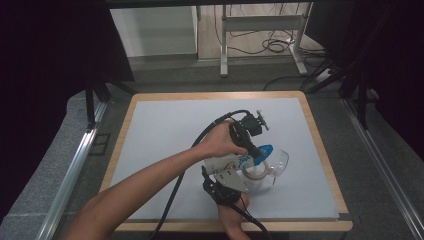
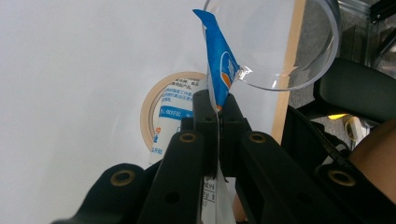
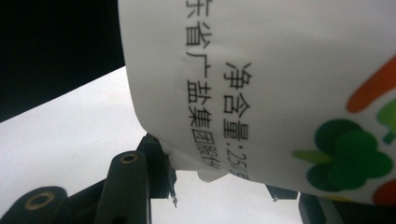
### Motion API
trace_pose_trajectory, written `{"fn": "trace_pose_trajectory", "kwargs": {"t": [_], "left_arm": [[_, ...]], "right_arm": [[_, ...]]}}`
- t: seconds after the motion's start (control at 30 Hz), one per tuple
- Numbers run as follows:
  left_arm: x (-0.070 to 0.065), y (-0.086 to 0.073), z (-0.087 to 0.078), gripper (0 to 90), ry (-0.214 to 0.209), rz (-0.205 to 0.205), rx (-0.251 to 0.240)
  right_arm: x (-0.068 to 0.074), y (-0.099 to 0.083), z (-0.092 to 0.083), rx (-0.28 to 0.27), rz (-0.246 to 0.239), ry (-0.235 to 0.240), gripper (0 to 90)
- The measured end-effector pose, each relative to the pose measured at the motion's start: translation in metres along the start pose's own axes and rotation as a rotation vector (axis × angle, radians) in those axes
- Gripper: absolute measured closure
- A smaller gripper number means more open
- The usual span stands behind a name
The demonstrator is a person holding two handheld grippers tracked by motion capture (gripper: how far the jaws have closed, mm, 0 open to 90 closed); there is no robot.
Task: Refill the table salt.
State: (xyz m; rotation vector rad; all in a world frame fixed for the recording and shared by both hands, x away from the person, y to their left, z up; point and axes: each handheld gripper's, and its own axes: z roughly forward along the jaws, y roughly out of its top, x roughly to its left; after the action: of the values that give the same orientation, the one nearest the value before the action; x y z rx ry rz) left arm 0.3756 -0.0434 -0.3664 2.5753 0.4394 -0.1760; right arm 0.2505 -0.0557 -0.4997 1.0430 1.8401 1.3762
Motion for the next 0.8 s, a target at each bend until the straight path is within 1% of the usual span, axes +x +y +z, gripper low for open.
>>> {"fn": "trace_pose_trajectory", "kwargs": {"t": [0.2,0.33,0.4,0.47,0.5,0.53,0.57,0.63,0.8], "left_arm": [[0.0001,0.0004,-0.0001,89.9,0.0,-0.001,0.002],[0.0003,0.0016,-0.0006,89.9,-0.003,0.005,0.006],[0.0001,0.0023,-0.0014,89.9,-0.002,0.009,0.011],[-0.0002,0.0028,-0.0014,89.9,-0.001,0.009,0.006],[-0.0003,0.0029,-0.0009,89.9,-0.003,0.006,0.008],[-0.0003,0.003,0.0001,89.9,-0.004,0.007,0.01],[-0.0003,0.003,0.0001,89.9,-0.004,0.007,0.01],[-0.001,0.0037,0.0022,89.9,-0.008,0.007,0.018],[-0.0008,0.0046,0.0034,89.9,-0.005,0.016,0.025]], "right_arm": [[-0.0004,0.0006,-0.0007,-0.001,-0.006,0.003,53.1],[-0.0003,0.001,-0.0016,-0.004,0.0,0.006,53.4],[-0.0007,0.0015,-0.0017,-0.005,-0.005,0.004,53.4],[-0.0011,0.002,-0.0019,-0.005,-0.008,0.002,53.4],[-0.0007,0.0025,-0.0025,-0.007,0.001,0.007,53.5],[-0.0011,0.0032,-0.0027,-0.014,-0.004,0.008,53.5],[-0.0004,0.0046,-0.0037,-0.017,0.008,0.014,53.5],[-0.0007,0.0062,-0.0044,-0.024,-0.001,0.014,53.6],[-0.0016,0.0053,-0.0039,-0.014,0.002,0.013,53.7]]}}
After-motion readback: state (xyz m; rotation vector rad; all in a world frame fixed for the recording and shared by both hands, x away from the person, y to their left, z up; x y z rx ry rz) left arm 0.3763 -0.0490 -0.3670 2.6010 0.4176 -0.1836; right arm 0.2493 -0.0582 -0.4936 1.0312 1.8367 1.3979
